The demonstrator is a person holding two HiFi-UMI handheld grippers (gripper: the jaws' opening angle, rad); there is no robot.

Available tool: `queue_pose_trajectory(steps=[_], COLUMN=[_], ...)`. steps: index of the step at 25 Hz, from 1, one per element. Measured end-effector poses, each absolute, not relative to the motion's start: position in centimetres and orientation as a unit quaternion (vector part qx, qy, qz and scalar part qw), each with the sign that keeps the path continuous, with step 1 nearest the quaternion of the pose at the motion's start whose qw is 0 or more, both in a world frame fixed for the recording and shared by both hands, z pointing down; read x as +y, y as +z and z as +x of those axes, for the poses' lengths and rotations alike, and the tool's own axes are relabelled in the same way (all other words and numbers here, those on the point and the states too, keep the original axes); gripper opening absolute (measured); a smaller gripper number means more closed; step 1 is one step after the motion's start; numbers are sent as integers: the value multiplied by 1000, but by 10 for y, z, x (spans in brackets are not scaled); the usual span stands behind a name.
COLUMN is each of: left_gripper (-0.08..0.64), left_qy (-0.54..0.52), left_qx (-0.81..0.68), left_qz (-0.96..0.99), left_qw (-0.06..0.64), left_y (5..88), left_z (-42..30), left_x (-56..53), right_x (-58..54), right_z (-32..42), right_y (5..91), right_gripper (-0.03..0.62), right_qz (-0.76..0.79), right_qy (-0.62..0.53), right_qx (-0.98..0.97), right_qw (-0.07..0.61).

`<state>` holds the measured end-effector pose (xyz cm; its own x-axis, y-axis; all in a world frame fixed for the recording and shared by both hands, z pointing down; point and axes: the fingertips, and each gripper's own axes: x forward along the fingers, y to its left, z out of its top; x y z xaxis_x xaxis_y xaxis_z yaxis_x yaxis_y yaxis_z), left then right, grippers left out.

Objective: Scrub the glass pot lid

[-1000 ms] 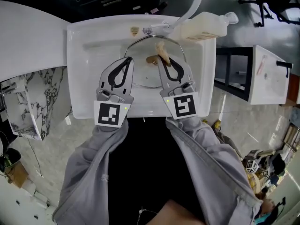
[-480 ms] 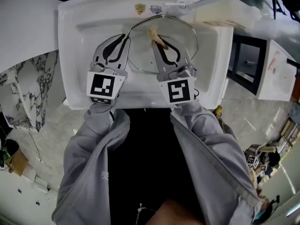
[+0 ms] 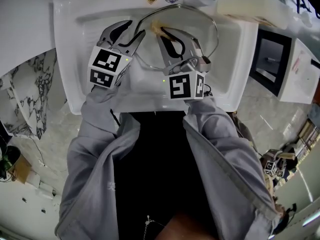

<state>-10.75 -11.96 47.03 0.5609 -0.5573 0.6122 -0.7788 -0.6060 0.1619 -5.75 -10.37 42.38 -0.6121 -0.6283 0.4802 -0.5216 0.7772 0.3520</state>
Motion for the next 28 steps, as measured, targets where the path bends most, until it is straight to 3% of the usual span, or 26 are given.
queue_pose_trajectory(steps=[4, 7, 12, 23, 28], left_gripper=[159, 77, 67, 60, 57], left_qy=[299, 323, 340, 329, 320], left_qx=[-361, -342, -321, -324, -329], left_qz=[859, 858, 857, 855, 852], left_qw=[207, 205, 218, 237, 252], left_y=[485, 490, 496, 497, 498], left_z=[-104, -103, -102, -105, -105], left_x=[-124, -125, -124, -122, -123], right_x=[-105, -107, -108, -99, -53], right_z=[-61, -65, -68, -77, -76], right_y=[438, 445, 466, 508, 545], right_gripper=[29, 29, 29, 31, 31], right_qz=[309, 296, 269, 241, 137], right_qy=[-139, -189, -269, -247, -249], right_qx=[-875, -856, -811, -816, -824], right_qw=[346, 378, 445, 464, 491])
